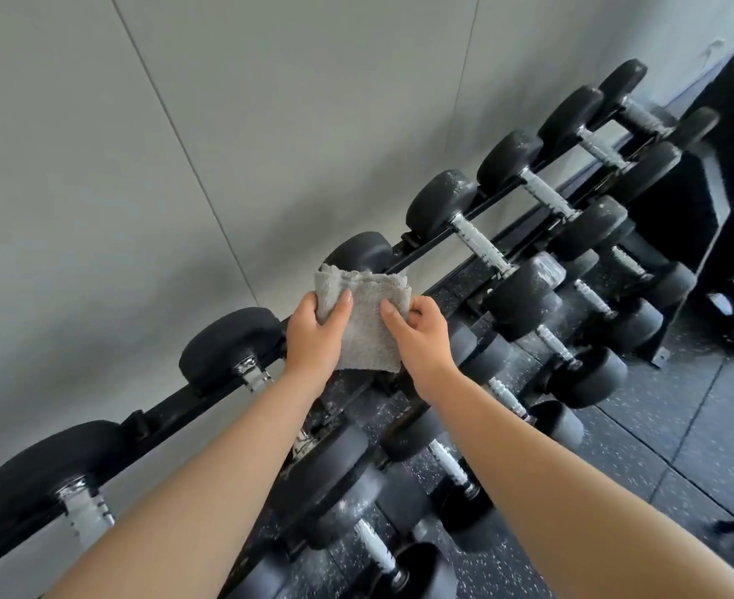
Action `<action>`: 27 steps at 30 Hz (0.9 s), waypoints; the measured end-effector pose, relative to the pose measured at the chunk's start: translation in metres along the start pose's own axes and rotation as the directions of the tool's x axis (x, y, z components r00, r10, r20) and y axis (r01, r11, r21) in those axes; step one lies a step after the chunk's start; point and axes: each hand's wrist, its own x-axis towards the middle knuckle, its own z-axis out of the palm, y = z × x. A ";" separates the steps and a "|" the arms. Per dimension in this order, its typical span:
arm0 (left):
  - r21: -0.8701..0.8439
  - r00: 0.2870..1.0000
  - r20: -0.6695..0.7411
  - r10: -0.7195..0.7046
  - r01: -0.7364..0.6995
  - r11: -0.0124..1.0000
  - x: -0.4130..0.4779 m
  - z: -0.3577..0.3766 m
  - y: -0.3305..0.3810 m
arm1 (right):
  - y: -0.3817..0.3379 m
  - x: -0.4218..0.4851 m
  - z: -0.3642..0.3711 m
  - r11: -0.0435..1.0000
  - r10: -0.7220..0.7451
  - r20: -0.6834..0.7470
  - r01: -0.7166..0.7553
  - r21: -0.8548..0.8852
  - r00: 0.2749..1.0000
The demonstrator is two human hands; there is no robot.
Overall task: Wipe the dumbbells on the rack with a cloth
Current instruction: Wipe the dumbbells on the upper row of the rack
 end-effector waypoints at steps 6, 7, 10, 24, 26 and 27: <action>0.014 0.988 0.094 0.120 -0.122 0.992 -0.018 0.008 0.036 | -0.033 -0.036 -0.017 0.996 -0.027 -0.106 0.036 0.080 0.994; 0.018 0.982 0.118 0.146 -0.149 0.989 -0.019 0.010 0.041 | -0.039 -0.039 -0.022 0.997 -0.034 -0.125 0.042 0.063 0.992; 0.033 0.957 0.201 0.211 -0.222 0.975 -0.022 0.018 0.057 | -0.053 -0.046 -0.035 0.998 -0.050 -0.184 0.055 0.023 0.982; 0.120 0.916 0.269 0.297 -0.338 0.933 -0.011 0.093 0.083 | -0.050 -0.019 -0.106 0.995 -0.083 -0.313 0.064 -0.071 0.946; 0.148 0.921 0.267 0.283 -0.330 0.932 -0.005 0.112 0.084 | -0.051 -0.005 -0.123 0.995 -0.078 -0.303 0.054 -0.085 0.950; 0.159 0.924 0.264 0.278 -0.325 0.932 -0.002 0.121 0.084 | -0.051 0.003 -0.132 0.994 -0.076 -0.298 0.050 -0.094 0.952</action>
